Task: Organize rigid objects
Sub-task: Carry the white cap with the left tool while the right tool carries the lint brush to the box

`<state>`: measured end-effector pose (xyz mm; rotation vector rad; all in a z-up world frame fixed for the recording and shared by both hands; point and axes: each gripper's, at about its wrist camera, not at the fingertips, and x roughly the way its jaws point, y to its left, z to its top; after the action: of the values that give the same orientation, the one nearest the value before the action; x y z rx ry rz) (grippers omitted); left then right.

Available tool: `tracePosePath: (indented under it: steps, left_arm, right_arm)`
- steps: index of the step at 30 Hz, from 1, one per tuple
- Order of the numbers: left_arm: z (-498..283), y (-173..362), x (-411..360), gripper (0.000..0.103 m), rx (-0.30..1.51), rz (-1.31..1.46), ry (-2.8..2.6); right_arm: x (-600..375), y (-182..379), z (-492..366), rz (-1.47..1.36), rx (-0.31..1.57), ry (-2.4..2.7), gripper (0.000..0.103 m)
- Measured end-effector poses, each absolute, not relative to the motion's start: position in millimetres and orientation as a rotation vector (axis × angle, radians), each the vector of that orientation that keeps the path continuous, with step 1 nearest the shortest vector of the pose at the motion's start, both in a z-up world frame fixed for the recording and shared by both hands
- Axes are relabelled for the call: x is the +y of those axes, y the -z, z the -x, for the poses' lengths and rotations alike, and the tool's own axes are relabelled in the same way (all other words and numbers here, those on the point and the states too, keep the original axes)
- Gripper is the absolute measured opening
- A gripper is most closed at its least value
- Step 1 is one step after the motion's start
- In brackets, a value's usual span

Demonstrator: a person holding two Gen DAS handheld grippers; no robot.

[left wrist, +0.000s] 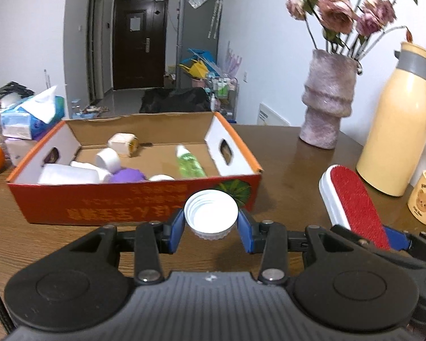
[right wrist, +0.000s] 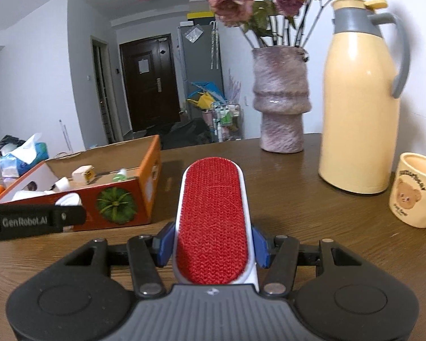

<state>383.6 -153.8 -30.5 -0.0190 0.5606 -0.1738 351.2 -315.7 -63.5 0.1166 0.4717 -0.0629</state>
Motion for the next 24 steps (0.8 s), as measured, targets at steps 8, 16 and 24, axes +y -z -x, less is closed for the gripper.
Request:
tracePosePath:
  steps: [8,16,24]
  left_arm:
    - [-389.4,19.7,-113.7,0.041,0.538,0.051,0.124]
    - [-398.4,15.3,-84.3,0.041,0.52,0.055,0.09]
    - [-411.8,12.6,-61.3,0.041,0.505,0.061,0.049]
  right_arm:
    - [-275.6,59.3,-359.8,-0.1,0.467,0.026,0.055]
    - [-239.2,46.2,-373.8,-0.092,0.423,0.003,0.055]
    - [-209.2,39.5,-393.4,-0.073,0.395,-0.021,0.055]
